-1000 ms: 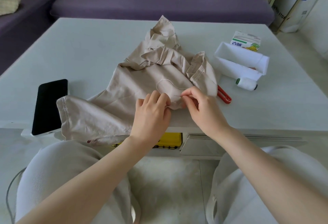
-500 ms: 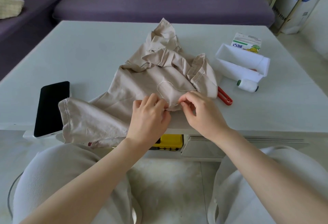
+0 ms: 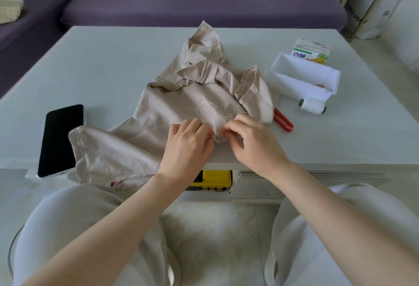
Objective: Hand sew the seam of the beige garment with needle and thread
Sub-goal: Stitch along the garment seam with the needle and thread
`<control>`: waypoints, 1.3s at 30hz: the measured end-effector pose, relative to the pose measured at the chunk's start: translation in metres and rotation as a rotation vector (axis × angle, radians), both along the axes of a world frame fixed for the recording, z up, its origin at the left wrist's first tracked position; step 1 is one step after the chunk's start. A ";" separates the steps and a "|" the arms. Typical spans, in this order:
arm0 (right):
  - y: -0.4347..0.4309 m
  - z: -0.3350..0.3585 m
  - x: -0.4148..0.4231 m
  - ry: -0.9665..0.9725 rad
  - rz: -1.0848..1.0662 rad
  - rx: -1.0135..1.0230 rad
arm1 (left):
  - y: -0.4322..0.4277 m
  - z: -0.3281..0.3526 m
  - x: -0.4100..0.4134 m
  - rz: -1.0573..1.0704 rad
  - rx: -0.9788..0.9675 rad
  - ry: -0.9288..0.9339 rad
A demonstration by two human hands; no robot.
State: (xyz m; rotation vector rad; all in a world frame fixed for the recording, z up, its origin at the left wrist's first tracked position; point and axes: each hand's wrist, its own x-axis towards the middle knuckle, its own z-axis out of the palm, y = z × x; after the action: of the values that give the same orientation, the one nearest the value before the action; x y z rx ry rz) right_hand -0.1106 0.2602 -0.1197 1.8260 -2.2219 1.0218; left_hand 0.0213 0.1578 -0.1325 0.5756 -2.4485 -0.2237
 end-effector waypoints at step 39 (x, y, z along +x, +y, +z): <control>-0.001 0.015 0.000 -0.763 -0.061 -0.111 | 0.008 0.011 -0.006 -0.095 0.327 0.043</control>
State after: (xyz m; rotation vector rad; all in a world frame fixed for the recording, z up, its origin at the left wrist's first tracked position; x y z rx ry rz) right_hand -0.1103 0.2592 -0.1045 1.4507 -2.4701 2.0419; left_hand 0.0158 0.1658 -0.1219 0.5847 -2.4147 -0.6774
